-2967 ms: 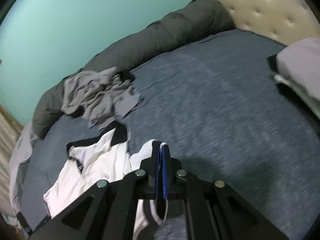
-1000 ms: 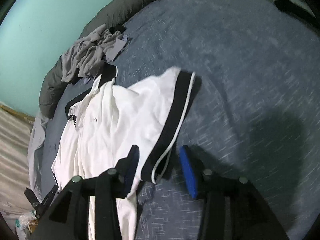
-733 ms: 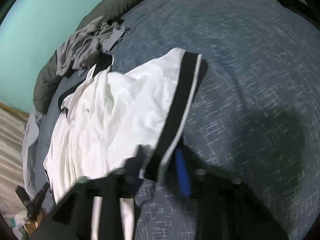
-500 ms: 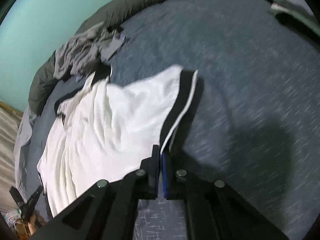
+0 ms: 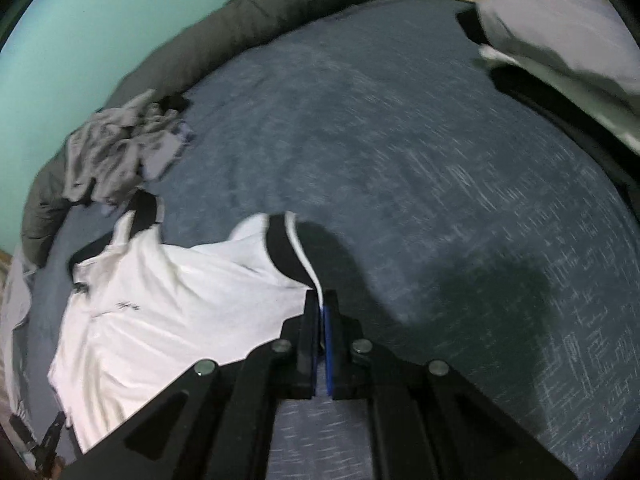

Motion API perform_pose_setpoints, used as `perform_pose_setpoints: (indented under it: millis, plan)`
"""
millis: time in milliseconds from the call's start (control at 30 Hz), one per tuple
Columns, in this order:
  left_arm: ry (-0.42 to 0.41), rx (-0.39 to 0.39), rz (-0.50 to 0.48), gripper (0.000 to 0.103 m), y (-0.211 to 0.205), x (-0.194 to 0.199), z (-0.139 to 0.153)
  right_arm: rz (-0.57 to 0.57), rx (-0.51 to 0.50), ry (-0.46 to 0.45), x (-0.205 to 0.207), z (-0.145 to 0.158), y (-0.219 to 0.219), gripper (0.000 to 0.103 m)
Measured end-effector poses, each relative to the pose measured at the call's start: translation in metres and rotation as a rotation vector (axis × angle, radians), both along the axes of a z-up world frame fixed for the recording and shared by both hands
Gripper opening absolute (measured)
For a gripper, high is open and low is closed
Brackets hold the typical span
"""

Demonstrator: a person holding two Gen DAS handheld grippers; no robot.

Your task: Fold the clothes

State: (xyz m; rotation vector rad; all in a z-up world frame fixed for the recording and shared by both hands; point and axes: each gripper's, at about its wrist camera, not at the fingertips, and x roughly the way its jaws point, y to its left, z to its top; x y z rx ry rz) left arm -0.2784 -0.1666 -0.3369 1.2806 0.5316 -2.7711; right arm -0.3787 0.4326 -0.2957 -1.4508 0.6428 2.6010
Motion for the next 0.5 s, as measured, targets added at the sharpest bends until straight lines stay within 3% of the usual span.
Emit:
perform_pose_setpoints:
  millis: [200,333,400,500]
  plan:
    - [-0.003,-0.002,0.016,0.015,-0.008,0.0,0.0,-0.008,-0.009,-0.054,-0.001,-0.023,0.004,0.002]
    - [-0.001,0.0,0.031,0.015,-0.015,0.0,0.0,0.014,-0.028,-0.035,-0.001,-0.02,0.002,0.004]
    - [0.001,0.003,0.036,0.015,-0.018,0.0,0.002,0.002,-0.017,-0.033,0.003,-0.015,0.005,0.014]
    - [0.015,-0.012,0.037,0.015,-0.022,0.002,0.008,-0.004,0.021,-0.015,0.009,-0.003,0.008,0.019]
